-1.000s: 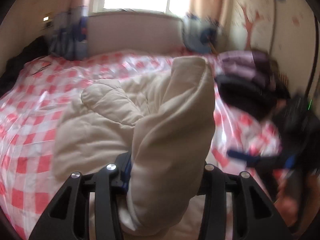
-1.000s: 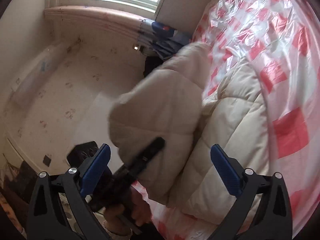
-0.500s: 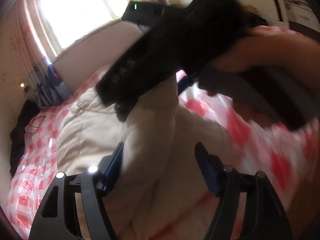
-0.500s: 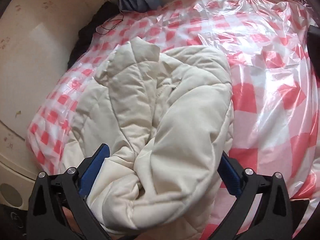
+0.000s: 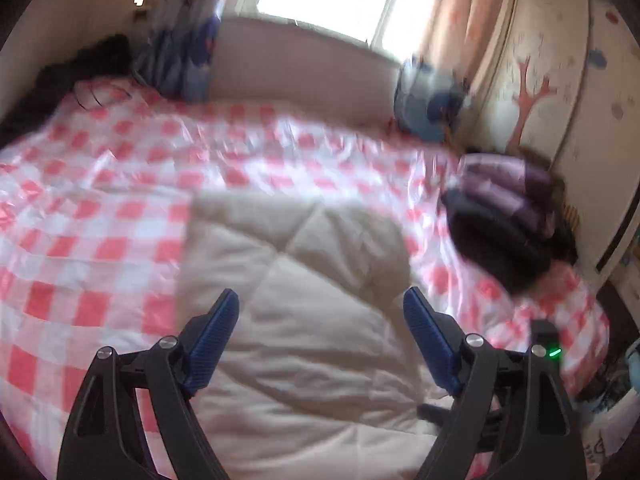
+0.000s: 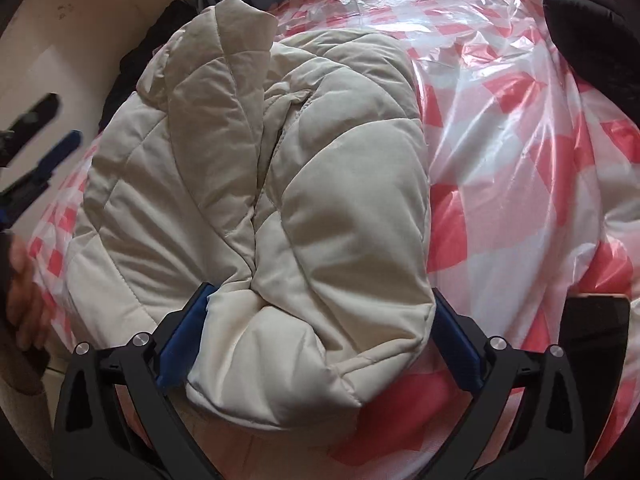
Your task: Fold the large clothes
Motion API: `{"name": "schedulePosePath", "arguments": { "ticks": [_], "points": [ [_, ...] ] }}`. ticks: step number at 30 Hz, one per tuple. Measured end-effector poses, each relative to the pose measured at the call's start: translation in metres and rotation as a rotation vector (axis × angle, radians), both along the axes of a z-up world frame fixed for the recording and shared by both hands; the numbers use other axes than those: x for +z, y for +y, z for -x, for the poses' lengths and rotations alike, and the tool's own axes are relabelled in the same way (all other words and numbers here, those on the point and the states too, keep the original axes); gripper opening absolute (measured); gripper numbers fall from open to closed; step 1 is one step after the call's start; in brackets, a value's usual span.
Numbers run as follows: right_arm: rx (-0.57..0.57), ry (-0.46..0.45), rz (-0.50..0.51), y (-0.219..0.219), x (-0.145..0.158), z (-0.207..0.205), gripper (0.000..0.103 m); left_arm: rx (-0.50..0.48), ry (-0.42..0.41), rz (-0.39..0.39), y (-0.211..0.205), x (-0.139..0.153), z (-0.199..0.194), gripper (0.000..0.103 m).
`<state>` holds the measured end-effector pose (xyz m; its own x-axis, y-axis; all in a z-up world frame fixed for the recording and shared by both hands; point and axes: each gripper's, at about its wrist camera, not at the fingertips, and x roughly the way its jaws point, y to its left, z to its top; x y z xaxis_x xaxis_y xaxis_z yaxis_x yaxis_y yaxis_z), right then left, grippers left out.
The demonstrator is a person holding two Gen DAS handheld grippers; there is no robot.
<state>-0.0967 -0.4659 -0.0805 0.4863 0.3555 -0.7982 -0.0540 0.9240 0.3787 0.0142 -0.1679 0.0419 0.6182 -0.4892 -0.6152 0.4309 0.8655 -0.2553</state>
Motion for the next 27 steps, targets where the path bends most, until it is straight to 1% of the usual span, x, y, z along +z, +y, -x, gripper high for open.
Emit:
{"name": "schedulePosePath", "arguments": {
  "ticks": [1,2,3,4,5,6,7,8,9,10,11,12,13,14,15,16,18,19,20,21,23,24,26,27],
  "points": [
    [-0.008,-0.007,0.000,-0.004,0.007,0.000,0.097,0.002,0.005,-0.075,-0.008,-0.018,-0.004,0.081],
    [-0.023,-0.040,0.033,-0.006,0.020,0.001,0.097,0.005,-0.029,-0.161,-0.019,-0.024,-0.001,0.082],
    [-0.033,-0.091,0.051,-0.007,0.034,0.005,0.097,0.010,-0.061,-0.209,-0.024,-0.031,0.001,0.082],
    [-0.044,-0.162,0.057,-0.007,0.051,0.009,0.097,0.016,-0.067,-0.193,-0.026,-0.033,0.013,0.082],
    [-0.048,-0.227,0.052,-0.005,0.067,0.010,0.097,0.015,-0.064,-0.169,-0.023,-0.034,0.013,0.082],
    [-0.043,-0.274,0.037,-0.002,0.080,0.007,0.097,0.013,-0.068,-0.170,-0.020,-0.035,0.019,0.082],
    [-0.035,-0.301,0.012,0.002,0.091,-0.001,0.097,0.011,-0.070,-0.175,-0.019,-0.040,0.017,0.082],
    [-0.018,-0.301,-0.029,0.007,0.096,-0.015,0.097,0.011,-0.073,-0.180,-0.018,-0.042,0.017,0.082],
    [0.002,-0.289,-0.095,0.011,0.096,-0.030,0.097,0.010,-0.078,-0.188,-0.020,-0.043,0.018,0.082],
    [0.002,-0.266,-0.133,0.014,0.092,-0.045,0.097,0.007,-0.083,-0.194,-0.023,-0.044,0.019,0.083],
    [-0.031,-0.217,-0.106,0.017,0.080,-0.062,0.097,0.004,-0.088,-0.198,-0.024,-0.044,0.021,0.084],
    [-0.070,-0.161,-0.025,0.021,0.061,-0.078,0.097,0.002,-0.091,-0.198,-0.026,-0.044,0.024,0.085],
    [-0.086,-0.121,0.044,0.024,0.039,-0.089,0.097,-0.007,-0.088,-0.194,-0.026,-0.045,0.023,0.085],
    [-0.083,-0.096,-0.009,0.019,0.014,-0.095,0.097,-0.020,-0.075,-0.202,-0.027,-0.048,0.022,0.085],
    [-0.108,-0.075,-0.100,0.009,-0.002,-0.096,0.097,-0.033,-0.072,-0.211,-0.030,-0.050,0.021,0.085],
    [-0.127,-0.068,-0.134,0.002,-0.005,-0.093,0.096,-0.041,-0.076,-0.222,-0.033,-0.052,0.022,0.085],
    [-0.132,-0.064,-0.083,0.003,0.003,-0.088,0.096,-0.050,-0.082,-0.240,-0.036,-0.053,0.023,0.087],
    [-0.127,-0.060,-0.056,0.003,0.007,-0.086,0.096,-0.060,-0.076,-0.227,-0.034,-0.051,0.023,0.087],
    [-0.125,-0.054,-0.041,0.003,0.012,-0.082,0.096,-0.074,-0.064,-0.190,-0.027,-0.046,0.023,0.087],
    [-0.123,-0.051,-0.022,0.002,0.015,-0.081,0.096,-0.076,-0.049,-0.137,-0.016,-0.040,0.023,0.087],
    [-0.117,-0.050,0.026,0.006,0.017,-0.072,0.096,-0.013,-0.024,-0.033,0.015,-0.029,0.023,0.087],
    [-0.116,-0.048,0.028,0.003,0.017,-0.069,0.096,0.032,-0.002,0.025,0.035,-0.026,0.021,0.087],
    [-0.119,-0.047,0.012,0.004,0.012,-0.067,0.096,0.106,0.071,0.121,0.072,-0.030,0.013,0.087],
    [-0.123,-0.048,0.002,0.004,0.010,-0.067,0.096,0.133,0.130,0.163,0.089,-0.036,0.006,0.087]
  ]
}}
